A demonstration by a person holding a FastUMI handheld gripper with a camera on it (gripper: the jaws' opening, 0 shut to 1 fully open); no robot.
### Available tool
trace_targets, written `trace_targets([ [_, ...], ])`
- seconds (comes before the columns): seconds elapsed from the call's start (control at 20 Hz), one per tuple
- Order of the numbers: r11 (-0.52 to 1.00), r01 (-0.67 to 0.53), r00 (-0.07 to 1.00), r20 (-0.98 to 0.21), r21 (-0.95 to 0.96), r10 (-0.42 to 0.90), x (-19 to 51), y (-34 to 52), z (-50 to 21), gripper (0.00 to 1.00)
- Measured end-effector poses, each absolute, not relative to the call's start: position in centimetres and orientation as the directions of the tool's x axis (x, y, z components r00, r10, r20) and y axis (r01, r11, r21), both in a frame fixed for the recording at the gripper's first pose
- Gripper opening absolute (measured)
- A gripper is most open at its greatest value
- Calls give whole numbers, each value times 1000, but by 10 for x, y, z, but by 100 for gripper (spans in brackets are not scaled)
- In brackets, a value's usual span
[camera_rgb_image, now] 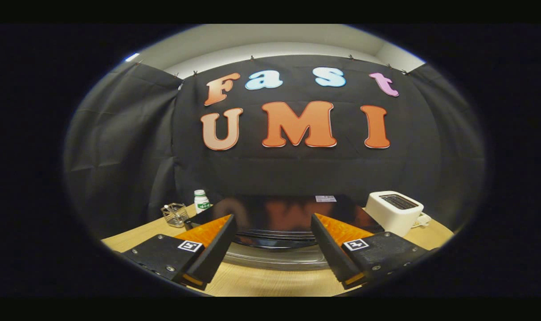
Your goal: Open the toaster oven, put the food inside, and close the toaster oven door.
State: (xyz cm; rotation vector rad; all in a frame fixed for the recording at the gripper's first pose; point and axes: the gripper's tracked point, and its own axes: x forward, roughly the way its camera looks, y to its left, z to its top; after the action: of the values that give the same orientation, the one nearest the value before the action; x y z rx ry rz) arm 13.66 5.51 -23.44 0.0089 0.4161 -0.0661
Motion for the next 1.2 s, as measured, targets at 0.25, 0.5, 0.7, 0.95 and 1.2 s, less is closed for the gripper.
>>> trace_targets([
  [0.25, 995, 97, 882, -464, 8, -82, 147, 52, -265, 99],
  [0.5, 995, 91, 890, -445, -31, -95, 145, 57, -274, 98],
  [0.7, 998, 65, 894, -443, -13, -64, 133, 66, -274, 86],
  [0.95, 1000, 8, 901, -433, 15, -1, 93, 77, -269, 71],
  [1.2, 999, -47, 868, -496, -8, 37, 40, 86, -277, 71],
])
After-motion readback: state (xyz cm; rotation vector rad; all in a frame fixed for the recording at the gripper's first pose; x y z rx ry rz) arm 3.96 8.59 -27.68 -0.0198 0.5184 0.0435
